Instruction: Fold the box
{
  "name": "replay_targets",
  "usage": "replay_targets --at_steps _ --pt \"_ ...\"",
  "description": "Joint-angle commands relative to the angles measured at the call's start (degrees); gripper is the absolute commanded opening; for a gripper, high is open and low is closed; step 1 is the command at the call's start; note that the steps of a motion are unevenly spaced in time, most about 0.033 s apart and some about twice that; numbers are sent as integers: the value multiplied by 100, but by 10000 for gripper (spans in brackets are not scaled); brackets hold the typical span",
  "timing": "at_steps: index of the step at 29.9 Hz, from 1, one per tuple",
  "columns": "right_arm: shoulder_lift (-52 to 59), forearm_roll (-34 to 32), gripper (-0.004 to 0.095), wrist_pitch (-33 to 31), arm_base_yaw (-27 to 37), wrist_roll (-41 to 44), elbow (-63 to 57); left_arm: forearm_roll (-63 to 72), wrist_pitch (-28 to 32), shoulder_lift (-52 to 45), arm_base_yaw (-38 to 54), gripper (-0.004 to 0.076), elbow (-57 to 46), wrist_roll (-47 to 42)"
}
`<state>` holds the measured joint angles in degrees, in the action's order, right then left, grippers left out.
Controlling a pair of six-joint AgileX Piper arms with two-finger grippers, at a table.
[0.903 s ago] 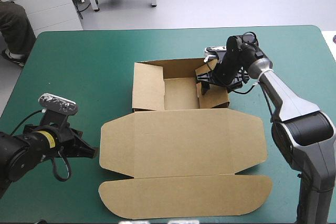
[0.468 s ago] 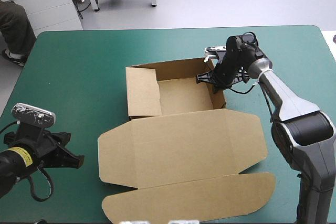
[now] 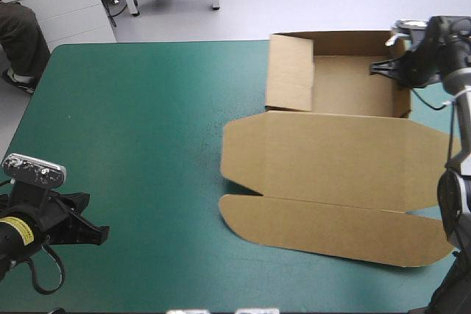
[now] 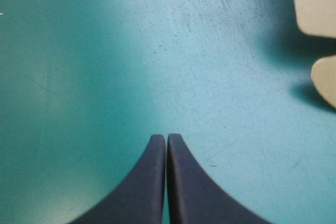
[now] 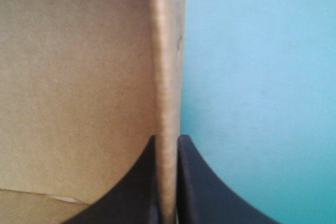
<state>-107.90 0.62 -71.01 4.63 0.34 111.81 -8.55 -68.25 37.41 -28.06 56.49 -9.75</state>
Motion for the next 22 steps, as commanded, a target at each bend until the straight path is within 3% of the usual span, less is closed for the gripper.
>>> replay_targets --at_steps 1,7,17,20,22 --pt "321 42 -1 -83 876 -107 176 -7 292 19 -7 -10 138 -60" --pt "80 309 -1 -83 1789 -246 176 -211 292 19 -7 -10 138 -46" --pt "-311 309 23 -71 2484 -319 176 -257 330 19 -7 -10 138 -46" --pt "-325 309 111 -64 2557 -362 176 -257 318 19 -7 -10 138 -46" --pt "-325 352 238 -80 2599 -362 176 -246 293 19 -7 -10 138 -46"
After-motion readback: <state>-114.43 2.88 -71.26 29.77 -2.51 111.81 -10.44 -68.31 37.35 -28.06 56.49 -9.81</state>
